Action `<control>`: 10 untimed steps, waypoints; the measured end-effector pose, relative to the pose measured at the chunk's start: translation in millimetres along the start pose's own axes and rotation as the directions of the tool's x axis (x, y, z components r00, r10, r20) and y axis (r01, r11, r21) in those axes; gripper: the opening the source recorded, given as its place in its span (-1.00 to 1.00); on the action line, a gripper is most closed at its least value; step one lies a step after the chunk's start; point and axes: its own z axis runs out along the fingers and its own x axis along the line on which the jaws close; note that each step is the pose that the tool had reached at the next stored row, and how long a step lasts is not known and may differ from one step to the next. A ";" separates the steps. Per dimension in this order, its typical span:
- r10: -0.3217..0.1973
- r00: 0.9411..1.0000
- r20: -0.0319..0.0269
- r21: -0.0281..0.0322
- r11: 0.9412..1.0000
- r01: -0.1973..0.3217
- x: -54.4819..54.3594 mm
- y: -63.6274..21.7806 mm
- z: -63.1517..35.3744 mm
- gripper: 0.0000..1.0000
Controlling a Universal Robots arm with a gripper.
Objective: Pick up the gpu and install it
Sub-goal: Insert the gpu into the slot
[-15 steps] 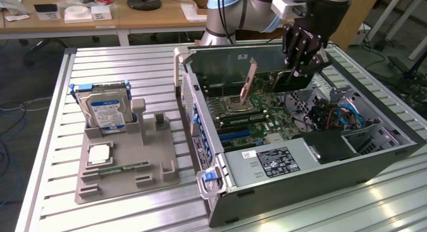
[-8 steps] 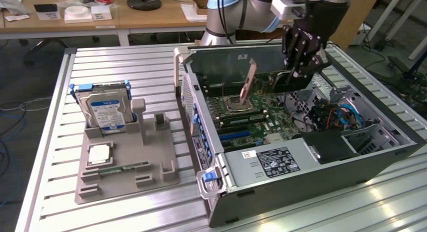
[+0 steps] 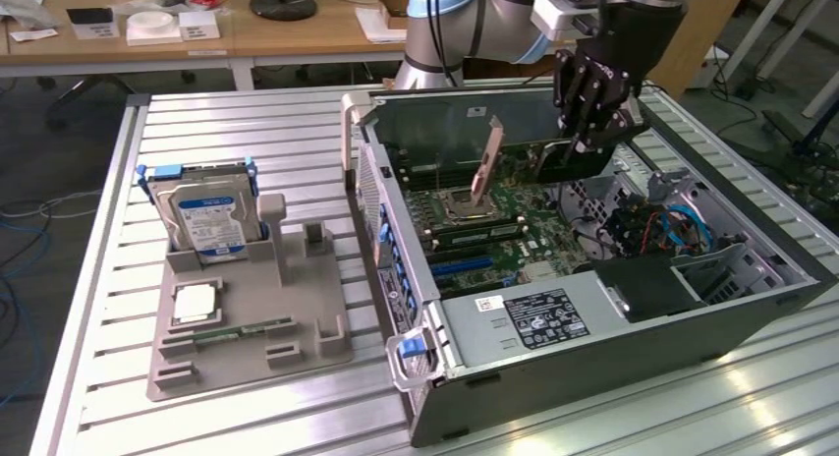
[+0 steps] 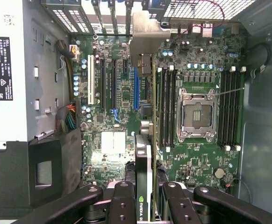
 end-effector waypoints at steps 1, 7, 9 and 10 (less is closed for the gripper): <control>0.000 1.000 0.000 0.000 1.000 0.000 0.0 0.0 0.3 -0.47; 0.000 1.000 0.000 0.000 1.000 0.000 0.1 0.5 1.9 -0.47; 0.000 1.000 0.000 0.000 1.000 0.000 0.1 0.5 2.0 -0.47; 0.000 1.000 0.000 0.000 1.000 0.000 0.1 0.5 2.0 -0.47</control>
